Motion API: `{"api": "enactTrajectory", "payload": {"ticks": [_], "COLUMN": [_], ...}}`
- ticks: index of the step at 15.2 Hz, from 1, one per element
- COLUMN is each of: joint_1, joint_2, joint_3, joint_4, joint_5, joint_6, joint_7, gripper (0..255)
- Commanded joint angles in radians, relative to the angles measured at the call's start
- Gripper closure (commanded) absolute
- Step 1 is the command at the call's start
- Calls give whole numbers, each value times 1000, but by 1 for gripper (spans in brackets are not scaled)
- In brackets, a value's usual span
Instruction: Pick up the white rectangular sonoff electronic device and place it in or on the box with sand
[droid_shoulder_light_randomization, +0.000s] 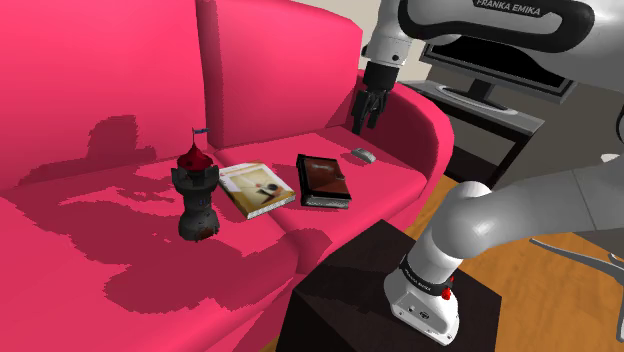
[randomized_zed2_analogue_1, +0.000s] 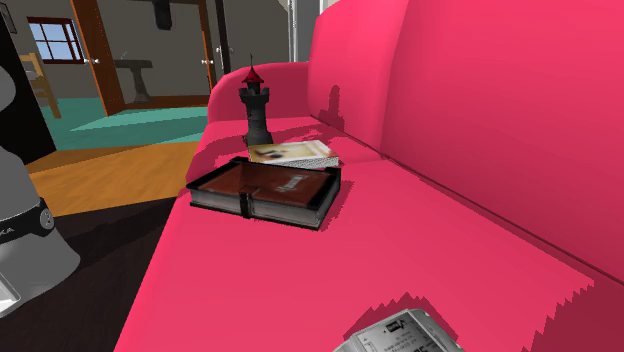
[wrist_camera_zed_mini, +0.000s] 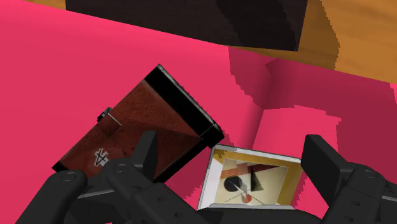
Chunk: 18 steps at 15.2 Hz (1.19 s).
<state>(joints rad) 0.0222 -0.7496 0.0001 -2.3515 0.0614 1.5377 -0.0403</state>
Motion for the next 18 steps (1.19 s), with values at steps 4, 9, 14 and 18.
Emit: {"api": "enactTrajectory", "payload": {"ticks": [4,9,14,18], "joint_1": [-23,-61,-95,-115], "joint_2": [19,79,172,269], "joint_3": [-54,-145,-237,-312], "joint_4": [-37,-74,-81,-63], "joint_5": [-43,-108,-160,-185], "joint_6": [57,158,267,354], "joint_7": [-65,-170,-274,-358], "gripper": [0,0,0,0]}}
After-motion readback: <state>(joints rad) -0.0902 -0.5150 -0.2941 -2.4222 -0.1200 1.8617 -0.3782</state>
